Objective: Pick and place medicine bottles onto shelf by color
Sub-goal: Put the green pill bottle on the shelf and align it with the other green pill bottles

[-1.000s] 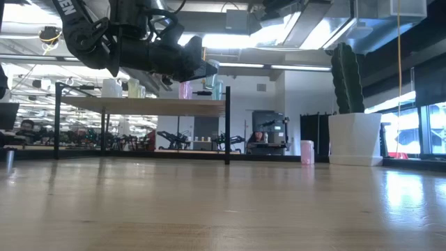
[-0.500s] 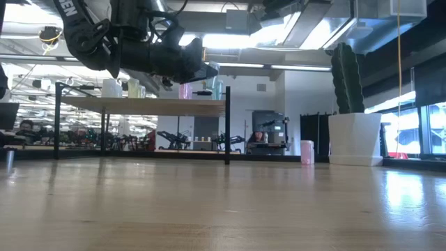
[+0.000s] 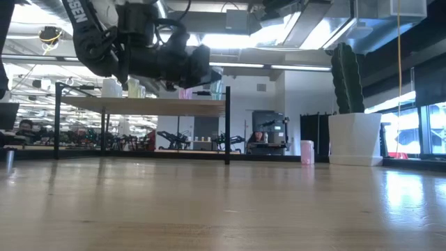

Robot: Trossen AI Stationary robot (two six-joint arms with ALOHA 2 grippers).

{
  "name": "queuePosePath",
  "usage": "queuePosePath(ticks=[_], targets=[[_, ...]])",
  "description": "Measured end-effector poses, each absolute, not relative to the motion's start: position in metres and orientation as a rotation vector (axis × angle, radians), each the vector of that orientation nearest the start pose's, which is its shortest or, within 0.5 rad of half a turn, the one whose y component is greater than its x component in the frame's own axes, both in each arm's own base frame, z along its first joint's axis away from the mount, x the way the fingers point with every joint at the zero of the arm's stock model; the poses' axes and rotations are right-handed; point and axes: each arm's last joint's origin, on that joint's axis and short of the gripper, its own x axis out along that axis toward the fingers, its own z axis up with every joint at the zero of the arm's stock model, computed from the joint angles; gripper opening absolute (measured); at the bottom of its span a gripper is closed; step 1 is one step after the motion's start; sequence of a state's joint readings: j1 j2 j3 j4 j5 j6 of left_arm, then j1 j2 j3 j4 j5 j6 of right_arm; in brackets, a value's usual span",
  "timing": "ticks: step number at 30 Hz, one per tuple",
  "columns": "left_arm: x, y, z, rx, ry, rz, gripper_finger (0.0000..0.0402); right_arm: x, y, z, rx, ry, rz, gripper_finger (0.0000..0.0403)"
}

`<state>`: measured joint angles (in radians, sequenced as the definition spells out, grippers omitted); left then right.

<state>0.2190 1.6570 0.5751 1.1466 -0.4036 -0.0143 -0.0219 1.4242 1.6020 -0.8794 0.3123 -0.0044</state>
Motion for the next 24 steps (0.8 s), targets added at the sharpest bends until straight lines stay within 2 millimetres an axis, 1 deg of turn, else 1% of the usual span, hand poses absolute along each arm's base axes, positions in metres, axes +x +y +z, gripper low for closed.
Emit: queuePosePath(ticks=[8, 24], targets=[[0.2933, 0.0846, 0.1838, -0.033, -0.068, 0.639, 0.0055, 0.2845, -0.0151, 0.4055, -0.106, 0.698, -0.319, 0.0204], [0.2941, 0.0831, 0.1812, -0.046, -0.044, 0.611, 0.0055, 0.2845, -0.0152, 0.4055, -0.106, 0.698, -0.319, 0.0204]])
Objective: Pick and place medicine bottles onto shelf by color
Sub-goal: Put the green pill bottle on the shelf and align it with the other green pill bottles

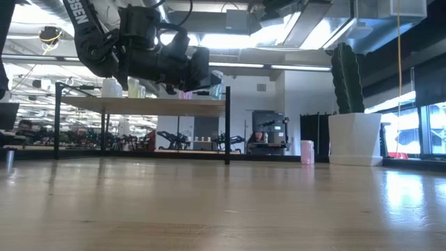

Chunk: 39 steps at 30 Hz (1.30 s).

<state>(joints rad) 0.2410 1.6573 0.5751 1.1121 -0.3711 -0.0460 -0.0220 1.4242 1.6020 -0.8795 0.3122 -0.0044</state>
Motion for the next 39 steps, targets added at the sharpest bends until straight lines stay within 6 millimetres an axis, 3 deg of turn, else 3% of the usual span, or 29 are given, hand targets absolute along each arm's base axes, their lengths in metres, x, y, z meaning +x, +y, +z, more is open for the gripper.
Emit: queuePosePath(ticks=[17, 39], targets=[[0.2941, 0.0834, 0.1787, -0.041, -0.017, 0.613, 0.0056, 0.2845, -0.0151, 0.4055, -0.106, 0.698, -0.319, 0.0204], [0.293, 0.0864, 0.1788, -0.023, -0.014, 0.633, 0.0115, 0.2845, -0.0151, 0.4055, -0.106, 0.698, -0.319, 0.0204]])
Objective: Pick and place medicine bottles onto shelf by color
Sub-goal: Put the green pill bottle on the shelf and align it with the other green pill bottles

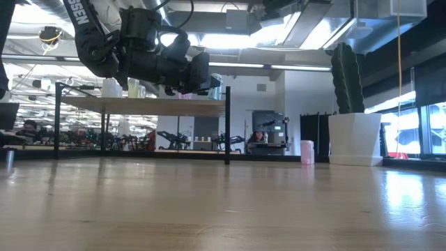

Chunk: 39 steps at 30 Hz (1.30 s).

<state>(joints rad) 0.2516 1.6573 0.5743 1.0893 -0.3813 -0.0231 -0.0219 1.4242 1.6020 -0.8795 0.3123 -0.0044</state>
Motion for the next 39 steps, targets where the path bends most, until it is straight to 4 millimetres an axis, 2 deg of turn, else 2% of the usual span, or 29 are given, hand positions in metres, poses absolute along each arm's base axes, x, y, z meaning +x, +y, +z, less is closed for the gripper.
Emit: queuePosePath(ticks=[14, 39], targets=[[0.2926, 0.0869, 0.1792, -0.023, -0.018, 0.653, 0.0156, 0.2845, -0.0151, 0.4055, -0.106, 0.698, -0.319, 0.0204], [0.2927, 0.0866, 0.1799, -0.005, -0.02, 0.655, 0.0158, 0.2845, -0.0151, 0.4055, -0.106, 0.698, -0.319, 0.0204]])
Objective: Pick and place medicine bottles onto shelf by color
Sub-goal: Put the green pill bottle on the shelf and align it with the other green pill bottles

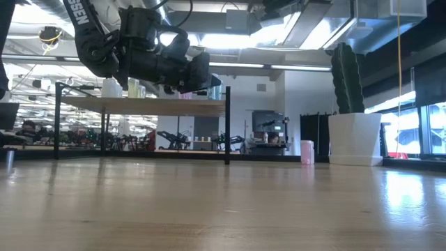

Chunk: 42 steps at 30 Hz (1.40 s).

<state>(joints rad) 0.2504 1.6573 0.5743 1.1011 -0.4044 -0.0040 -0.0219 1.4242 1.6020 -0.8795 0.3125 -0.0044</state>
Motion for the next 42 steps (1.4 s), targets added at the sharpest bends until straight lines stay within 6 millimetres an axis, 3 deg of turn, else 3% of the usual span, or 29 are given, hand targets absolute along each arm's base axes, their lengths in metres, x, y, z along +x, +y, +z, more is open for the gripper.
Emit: queuePosePath(ticks=[42], targets=[[0.293, 0.082, 0.19, 0.13, -0.068, 0.667, 0.0157, 0.284, -0.015, 0.406, -0.106, 0.698, -0.319, 0.0204]])
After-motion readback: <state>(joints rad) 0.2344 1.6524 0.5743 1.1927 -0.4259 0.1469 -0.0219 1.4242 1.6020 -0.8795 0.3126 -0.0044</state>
